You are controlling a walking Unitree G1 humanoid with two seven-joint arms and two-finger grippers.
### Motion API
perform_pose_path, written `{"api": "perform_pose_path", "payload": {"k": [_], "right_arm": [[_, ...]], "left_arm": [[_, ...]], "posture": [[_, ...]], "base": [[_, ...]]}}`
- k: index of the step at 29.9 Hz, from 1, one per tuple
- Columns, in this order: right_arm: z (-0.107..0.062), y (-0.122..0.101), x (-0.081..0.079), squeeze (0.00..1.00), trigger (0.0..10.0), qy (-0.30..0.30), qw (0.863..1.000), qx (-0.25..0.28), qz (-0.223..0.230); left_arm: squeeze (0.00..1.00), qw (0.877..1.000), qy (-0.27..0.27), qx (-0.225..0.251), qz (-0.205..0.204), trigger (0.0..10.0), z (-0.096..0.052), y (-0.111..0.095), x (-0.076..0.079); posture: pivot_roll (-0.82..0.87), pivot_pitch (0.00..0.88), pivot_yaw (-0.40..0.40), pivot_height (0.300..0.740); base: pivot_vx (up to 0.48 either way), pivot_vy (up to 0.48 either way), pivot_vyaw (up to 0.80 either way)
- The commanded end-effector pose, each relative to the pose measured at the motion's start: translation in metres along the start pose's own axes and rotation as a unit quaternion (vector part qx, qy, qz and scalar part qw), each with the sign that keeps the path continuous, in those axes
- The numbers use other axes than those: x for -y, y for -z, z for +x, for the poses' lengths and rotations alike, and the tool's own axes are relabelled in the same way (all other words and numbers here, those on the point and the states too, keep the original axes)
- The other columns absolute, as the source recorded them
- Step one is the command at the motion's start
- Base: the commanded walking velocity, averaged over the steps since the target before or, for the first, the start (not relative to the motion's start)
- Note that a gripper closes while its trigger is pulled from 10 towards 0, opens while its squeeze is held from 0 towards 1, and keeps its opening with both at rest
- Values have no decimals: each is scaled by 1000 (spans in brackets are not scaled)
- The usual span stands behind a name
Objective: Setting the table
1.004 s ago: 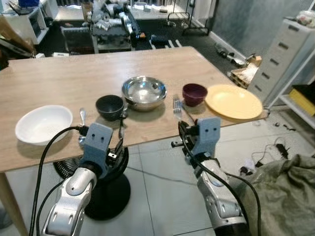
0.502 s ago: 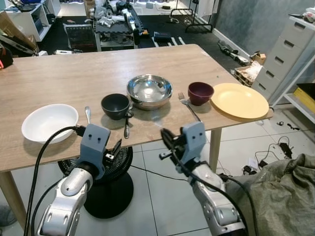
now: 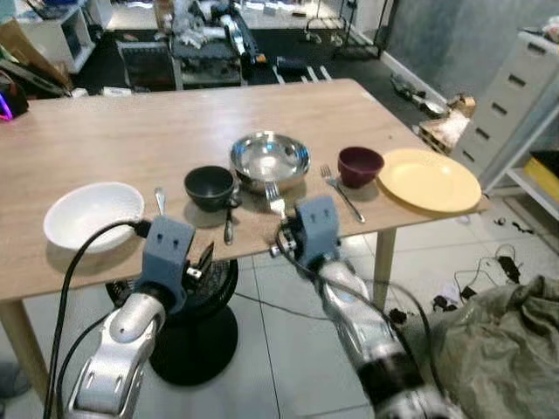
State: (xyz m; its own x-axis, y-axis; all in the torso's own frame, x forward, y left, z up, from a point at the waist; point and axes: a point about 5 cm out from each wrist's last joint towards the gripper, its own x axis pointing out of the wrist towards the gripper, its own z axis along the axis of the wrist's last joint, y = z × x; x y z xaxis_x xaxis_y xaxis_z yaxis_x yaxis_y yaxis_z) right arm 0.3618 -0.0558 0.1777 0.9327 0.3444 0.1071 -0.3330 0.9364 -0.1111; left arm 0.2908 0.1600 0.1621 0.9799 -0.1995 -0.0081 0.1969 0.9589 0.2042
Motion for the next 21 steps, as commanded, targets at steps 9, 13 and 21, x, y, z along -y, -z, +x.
{"api": "perform_pose_path", "payload": {"k": [9,13,21], "right_arm": [[21,-25,50,0,10000,83,996,21,-19],[24,-33,60,0,10000,107,993,34,-20],[24,-26,67,0,10000,161,986,25,-32]], "left_arm": [[0,1000,-30,-6,-1,10000,-14,-9,-18],[0,999,-33,-12,3,10000,-19,-9,-20],[0,1000,-27,-12,-1,10000,-24,-14,-14]], "posture": [[178,139,0,740],[187,156,0,740],[219,195,8,740]], "base": [[0,0,0],[0,0,0],[0,0,0]]}}
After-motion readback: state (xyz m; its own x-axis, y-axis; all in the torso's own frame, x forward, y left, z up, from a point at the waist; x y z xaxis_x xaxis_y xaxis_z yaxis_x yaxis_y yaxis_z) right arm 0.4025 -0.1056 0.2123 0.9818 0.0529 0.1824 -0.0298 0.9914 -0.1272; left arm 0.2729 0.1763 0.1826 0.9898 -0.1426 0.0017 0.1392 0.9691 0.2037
